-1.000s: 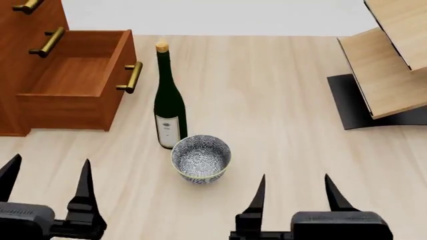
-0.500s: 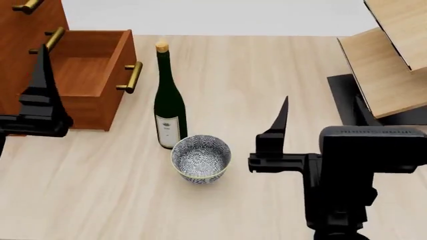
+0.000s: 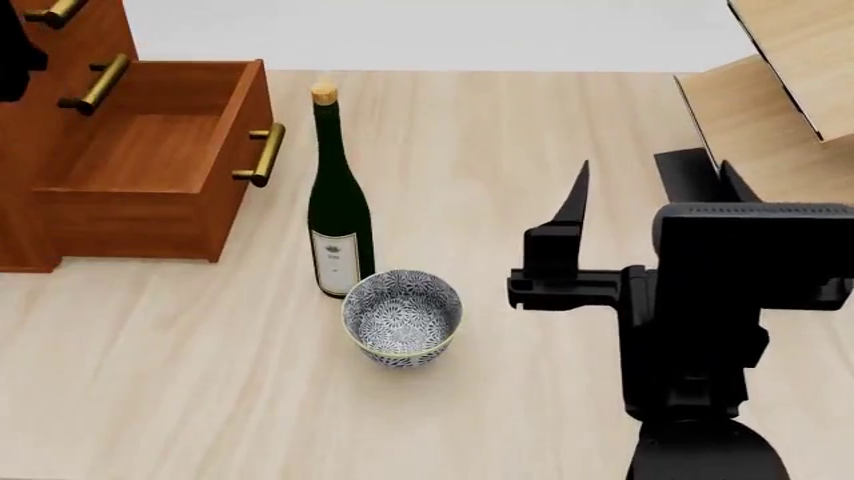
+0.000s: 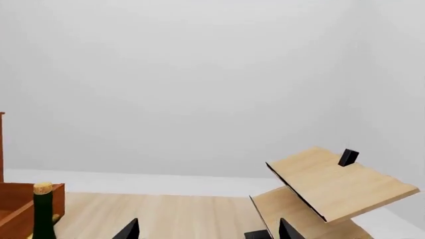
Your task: Close the bottom drawer of the cabinet and open the top drawer.
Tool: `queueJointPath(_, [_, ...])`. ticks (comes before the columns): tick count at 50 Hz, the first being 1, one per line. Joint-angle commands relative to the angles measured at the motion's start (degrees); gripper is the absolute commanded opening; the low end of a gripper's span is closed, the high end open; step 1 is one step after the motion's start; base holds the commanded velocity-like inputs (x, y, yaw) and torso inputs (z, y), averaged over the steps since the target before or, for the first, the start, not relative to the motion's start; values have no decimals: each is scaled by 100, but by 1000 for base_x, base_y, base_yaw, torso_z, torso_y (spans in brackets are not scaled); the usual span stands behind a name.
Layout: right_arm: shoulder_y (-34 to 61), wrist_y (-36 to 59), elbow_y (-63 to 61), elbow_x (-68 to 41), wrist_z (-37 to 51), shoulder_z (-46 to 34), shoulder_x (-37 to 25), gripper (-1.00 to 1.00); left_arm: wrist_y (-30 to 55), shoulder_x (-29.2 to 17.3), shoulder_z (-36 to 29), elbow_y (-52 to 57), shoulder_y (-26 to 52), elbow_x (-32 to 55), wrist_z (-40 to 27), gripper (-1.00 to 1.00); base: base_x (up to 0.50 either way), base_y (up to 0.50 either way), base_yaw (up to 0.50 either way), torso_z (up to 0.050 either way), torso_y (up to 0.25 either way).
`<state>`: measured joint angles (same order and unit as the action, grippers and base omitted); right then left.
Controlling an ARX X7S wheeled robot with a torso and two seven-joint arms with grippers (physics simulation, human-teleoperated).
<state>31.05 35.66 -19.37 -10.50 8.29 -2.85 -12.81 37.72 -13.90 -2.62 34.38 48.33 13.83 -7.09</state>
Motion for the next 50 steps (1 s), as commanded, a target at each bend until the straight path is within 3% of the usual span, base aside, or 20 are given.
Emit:
queueJointPath(1, [7, -11, -10, -33, 19, 1, -38, 100, 189, -32, -7, 162, 276, 106, -22, 100, 0, 0, 0, 0, 0])
queueJointPath(8, [-16, -17, 33, 6, 14, -106, -72, 100, 156, -56, -35, 136, 245, 80, -59, 100, 0, 81, 0, 0, 0])
queueJointPath(50, [-52, -88, 87, -121, 12, -193, -151, 100, 123, -163, -111, 131, 364, 165, -144, 100, 0, 499, 0, 0, 0])
